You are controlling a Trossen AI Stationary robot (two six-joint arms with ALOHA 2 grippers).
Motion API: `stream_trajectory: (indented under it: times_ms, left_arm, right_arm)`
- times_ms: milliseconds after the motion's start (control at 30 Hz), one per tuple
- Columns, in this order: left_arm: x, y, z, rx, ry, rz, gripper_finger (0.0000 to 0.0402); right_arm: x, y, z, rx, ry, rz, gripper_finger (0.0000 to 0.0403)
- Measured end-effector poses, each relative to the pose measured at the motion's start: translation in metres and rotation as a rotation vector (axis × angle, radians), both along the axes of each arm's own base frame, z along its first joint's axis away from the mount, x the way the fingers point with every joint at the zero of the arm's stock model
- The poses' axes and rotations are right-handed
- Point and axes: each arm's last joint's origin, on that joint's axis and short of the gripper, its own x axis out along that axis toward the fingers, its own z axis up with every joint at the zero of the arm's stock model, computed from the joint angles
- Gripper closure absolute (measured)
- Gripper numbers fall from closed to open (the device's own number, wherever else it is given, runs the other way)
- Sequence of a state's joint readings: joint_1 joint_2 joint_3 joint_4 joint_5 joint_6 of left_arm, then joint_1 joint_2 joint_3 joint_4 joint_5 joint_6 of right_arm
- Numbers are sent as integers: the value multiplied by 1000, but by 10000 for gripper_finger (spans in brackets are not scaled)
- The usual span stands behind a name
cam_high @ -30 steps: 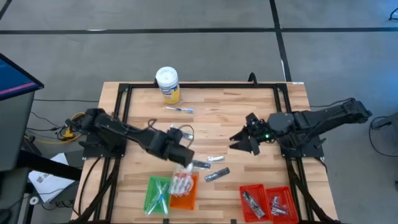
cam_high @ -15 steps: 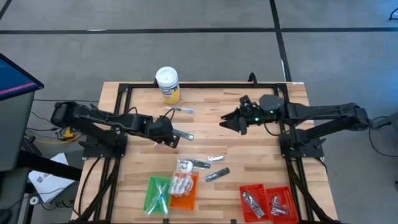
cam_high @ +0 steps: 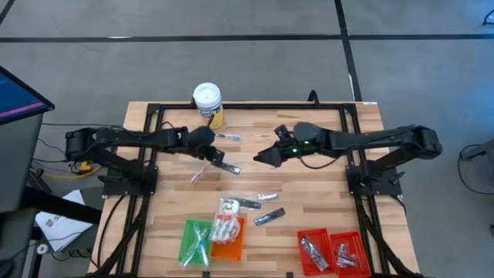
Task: Pick & Place Travel size toiletries
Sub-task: Put the black comb into the left red basket
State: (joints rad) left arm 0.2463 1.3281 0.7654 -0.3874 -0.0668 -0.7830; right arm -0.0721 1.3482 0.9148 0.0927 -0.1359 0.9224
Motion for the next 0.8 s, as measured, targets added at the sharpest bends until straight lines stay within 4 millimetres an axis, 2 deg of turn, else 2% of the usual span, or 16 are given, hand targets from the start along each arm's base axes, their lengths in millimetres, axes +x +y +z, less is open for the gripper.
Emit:
stream_trajectory:
  times_ms: [133, 233, 400, 600, 800]
  left_arm:
    - [12, 10, -20, -50, 21, -74, 401]
    - [23, 9, -36, -72, 55, -154, 401]
    - [34, 3, -51, -69, 117, -221, 401]
    - [33, -1, -52, 23, 171, -172, 401]
    - [29, -1, -57, -21, 230, -113, 401]
  right_arm:
    - [10, -3, -14, -41, 20, 99, 101]
    - [15, -1, -24, -49, 53, 160, 101]
    - [22, -2, -40, -77, 107, 190, 101]
    - [27, -2, -52, -128, 134, 219, 101]
    - [26, -2, -52, -146, 143, 228, 101]
